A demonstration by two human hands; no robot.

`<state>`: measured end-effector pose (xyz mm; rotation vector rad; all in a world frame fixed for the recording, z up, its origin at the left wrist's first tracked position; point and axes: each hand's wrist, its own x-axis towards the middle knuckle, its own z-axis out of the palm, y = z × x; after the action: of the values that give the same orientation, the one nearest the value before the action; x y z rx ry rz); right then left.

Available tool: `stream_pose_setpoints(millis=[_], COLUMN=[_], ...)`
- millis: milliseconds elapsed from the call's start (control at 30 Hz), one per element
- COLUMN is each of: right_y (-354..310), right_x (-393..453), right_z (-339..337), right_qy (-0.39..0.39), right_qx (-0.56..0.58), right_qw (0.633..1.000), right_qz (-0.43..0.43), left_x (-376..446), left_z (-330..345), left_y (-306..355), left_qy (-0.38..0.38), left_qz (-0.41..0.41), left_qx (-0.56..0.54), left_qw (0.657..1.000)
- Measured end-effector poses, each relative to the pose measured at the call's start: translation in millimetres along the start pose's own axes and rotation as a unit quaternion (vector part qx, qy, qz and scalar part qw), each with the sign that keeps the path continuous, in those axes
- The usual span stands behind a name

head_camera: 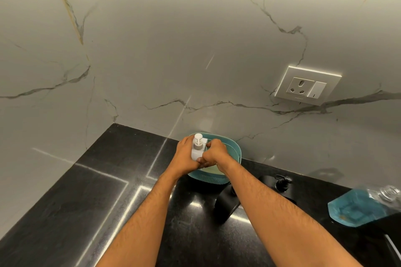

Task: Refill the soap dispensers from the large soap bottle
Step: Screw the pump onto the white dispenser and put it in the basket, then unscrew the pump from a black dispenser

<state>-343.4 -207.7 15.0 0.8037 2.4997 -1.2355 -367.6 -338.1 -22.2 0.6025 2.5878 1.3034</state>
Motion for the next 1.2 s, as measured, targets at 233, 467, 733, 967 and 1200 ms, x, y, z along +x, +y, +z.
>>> stream_pose_setpoints(millis=[233, 467, 733, 967, 1200], right_y=[-1.1, 7.3, 52.9, 118.5, 182.6], right_x=[-12.4, -46.9, -109.0, -149.8, -150.4], right_z=[-15.8, -56.5, -116.1, -171.8, -187.7], right_qy=[0.03, 0.11, 0.165, 0.231, 0.237], right_qx=[-0.012, -0.054, -0.025, -0.015, -0.01], right_qw=[0.999, 0.987, 0.974, 0.963, 0.969], right_qz=[-0.029, -0.1, -0.156, -0.135, -0.07], left_x=[-13.3, -48.7, -87.3, -94.0, -84.6], left_z=[-7.6, -18.9, -10.3, 46.1, 114.7], left_y=[9.7, 35.8, 96.0, 153.6, 179.1], left_qy=[0.02, 0.084, 0.129, 0.062, -0.038], left_qz=[-0.011, -0.026, 0.082, 0.153, 0.171], left_qx=[0.009, 0.032, 0.021, 0.046, 0.077], left_qw=[1.0, 0.996, 0.988, 0.985, 0.981])
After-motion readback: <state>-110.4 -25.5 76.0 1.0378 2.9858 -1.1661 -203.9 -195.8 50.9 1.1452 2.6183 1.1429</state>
